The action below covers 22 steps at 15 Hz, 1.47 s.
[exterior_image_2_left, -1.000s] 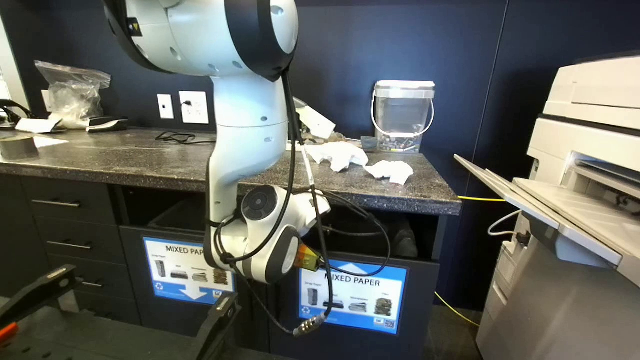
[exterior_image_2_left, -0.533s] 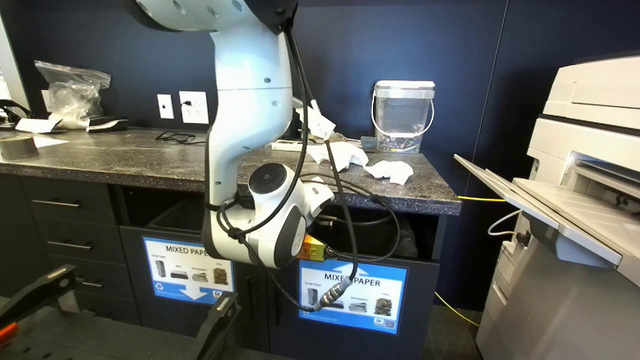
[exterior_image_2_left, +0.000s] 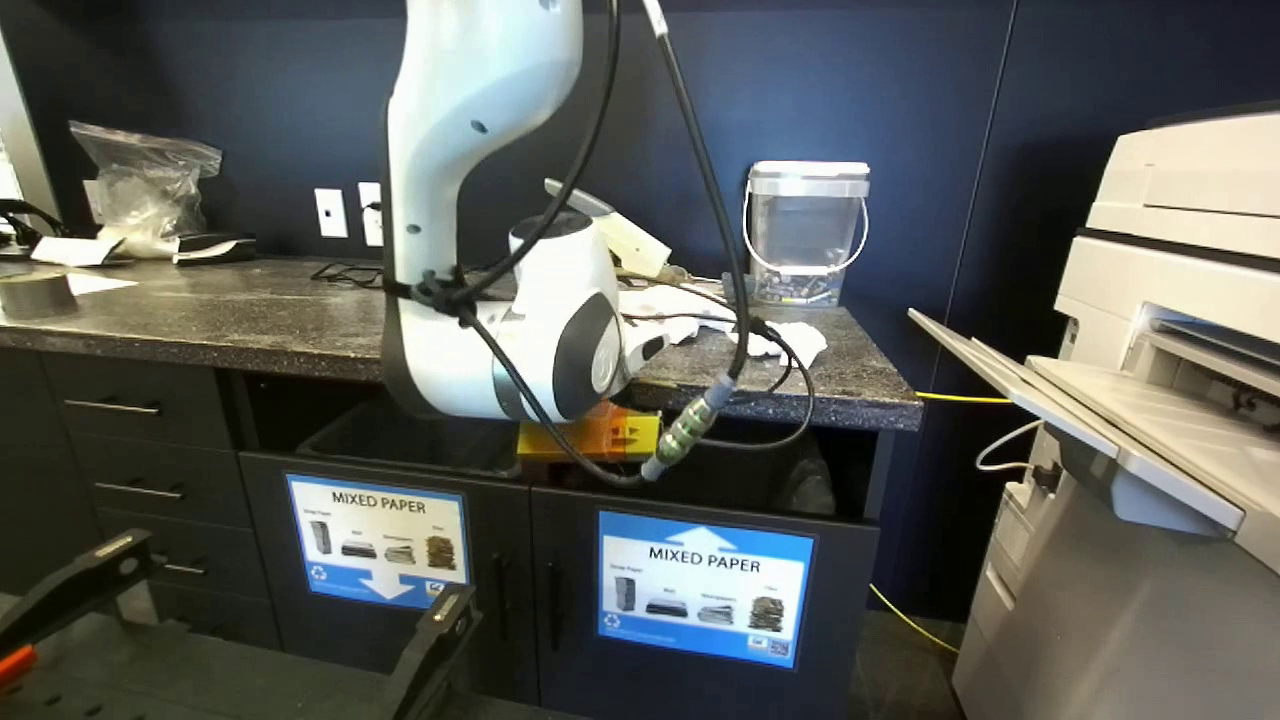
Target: Put the papers in the bin to the right
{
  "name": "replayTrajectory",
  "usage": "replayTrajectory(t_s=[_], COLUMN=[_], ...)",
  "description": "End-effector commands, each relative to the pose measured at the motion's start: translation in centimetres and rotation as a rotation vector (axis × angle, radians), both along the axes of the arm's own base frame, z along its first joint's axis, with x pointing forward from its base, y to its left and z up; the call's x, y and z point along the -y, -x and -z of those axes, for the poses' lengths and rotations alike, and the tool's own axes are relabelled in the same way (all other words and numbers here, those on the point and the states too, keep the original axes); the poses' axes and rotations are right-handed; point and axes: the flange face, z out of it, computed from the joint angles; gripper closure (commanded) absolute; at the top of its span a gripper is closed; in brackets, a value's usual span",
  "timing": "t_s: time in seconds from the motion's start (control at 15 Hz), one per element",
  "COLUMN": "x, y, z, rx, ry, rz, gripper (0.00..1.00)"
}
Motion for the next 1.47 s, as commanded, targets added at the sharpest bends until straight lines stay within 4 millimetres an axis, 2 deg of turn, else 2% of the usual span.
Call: replayTrajectory(t_s=[0.0, 0.13, 0.33, 0.53, 0.73, 0.87, 1.07, 1.4], x=[0.3, 0.7, 1.3, 1.4, 0.8, 0.4, 0.3, 1.5], y=[2.4, 2.6, 1.8, -0.8, -3.3, -5.4, -8.4, -13.1], z=[-6.3, -9.7, -14.9, -20.3, -24.2, -25.7, -26.5, -25.4], rx=[-0.127, -0.168, -0.186, -0.124, -0.043, 0.009, 0.075, 0.121], ry=[0.060, 0.096, 0.136, 0.144, 0.111, 0.079, 0.021, -0.037], rz=[-0.047, -0.070, -0.096, -0.096, -0.071, -0.037, 0.031, 0.152], gripper=[0.00, 0.00, 0.00, 0.00, 0.00, 0.00, 0.00, 0.00])
